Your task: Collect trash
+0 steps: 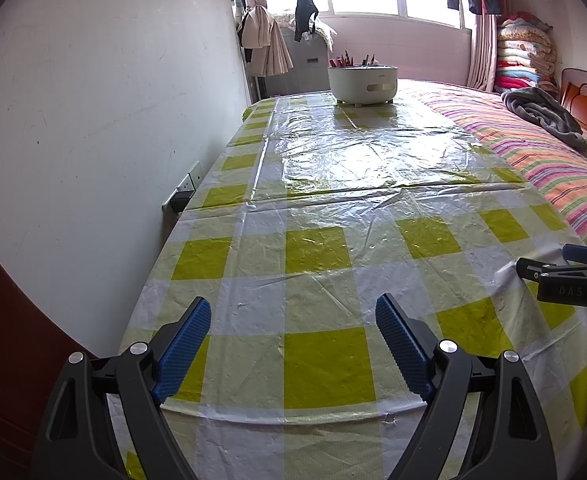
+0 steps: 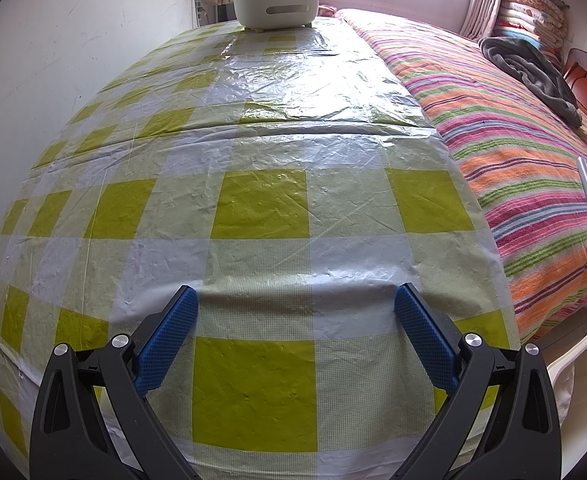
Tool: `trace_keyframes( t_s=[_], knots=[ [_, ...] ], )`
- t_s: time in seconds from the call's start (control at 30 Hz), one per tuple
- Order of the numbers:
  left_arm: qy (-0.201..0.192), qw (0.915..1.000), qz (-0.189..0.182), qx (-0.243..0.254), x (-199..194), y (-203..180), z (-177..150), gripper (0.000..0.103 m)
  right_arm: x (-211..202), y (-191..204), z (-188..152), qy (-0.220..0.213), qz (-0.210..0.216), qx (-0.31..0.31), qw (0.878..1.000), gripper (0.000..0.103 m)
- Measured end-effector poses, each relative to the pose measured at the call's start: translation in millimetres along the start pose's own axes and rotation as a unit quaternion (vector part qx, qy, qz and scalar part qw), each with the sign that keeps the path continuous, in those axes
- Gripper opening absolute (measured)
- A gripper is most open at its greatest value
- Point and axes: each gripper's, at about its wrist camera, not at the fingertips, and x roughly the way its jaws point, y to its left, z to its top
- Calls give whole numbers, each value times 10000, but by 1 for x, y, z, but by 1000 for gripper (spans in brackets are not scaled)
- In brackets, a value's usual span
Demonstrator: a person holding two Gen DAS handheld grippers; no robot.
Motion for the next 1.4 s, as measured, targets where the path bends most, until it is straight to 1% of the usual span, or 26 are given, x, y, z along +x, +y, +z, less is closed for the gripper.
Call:
trace_keyframes(
  t_s=[0.27,0.4,0.5,0.57,0.6,0.67,0.7,0.77,0.8,0.87,0.93,1.0,1.1,1.17,1.3,1.4],
  knots=[
    [12,10000,-30,-4,0,-1,0,82,0,0,0,0,2,-1,10000,98],
    [-31,9998,-216,-10,-1,-2,1,82,0,0,0,-1,1,-1,10000,98],
    [-125,9977,-667,-64,-8,-6,3,82,0,0,0,0,2,-3,10000,98],
    [-245,9945,-1005,-140,-14,-7,3,82,0,0,0,0,3,-4,10000,98],
    [-352,9934,-1076,-196,-18,-8,3,82,0,0,0,0,4,-5,10000,98],
    [-558,9934,-989,-192,-25,-9,2,82,0,0,0,0,4,-4,10000,98],
    [-608,9937,-929,-140,-26,-11,2,82,0,0,0,1,4,-5,10000,98],
    [-625,9956,-692,-100,-25,-14,1,82,0,0,0,0,3,-5,10000,98],
    [-610,9963,-603,-92,-24,-14,2,82,0,0,0,0,4,-4,10000,98],
    [-521,9968,-591,-102,-19,-12,3,82,0,0,0,1,3,-5,10000,98],
    [-291,9976,-578,-239,-11,-6,4,82,0,0,0,0,4,-4,10000,98],
    [-194,9970,-633,-403,-7,0,4,82,0,0,0,1,4,-4,10000,98],
    [-180,9977,-477,-455,-5,3,3,82,0,0,0,1,4,-4,10000,98],
    [-133,9979,-439,-453,-2,4,2,82,0,0,0,0,5,-4,10000,98],
    [-14,9977,-485,-477,2,4,0,82,0,0,0,0,4,-5,10000,98],
    [1,9978,-483,-460,2,5,-1,82,0,0,0,1,4,-5,10000,98]
  ],
)
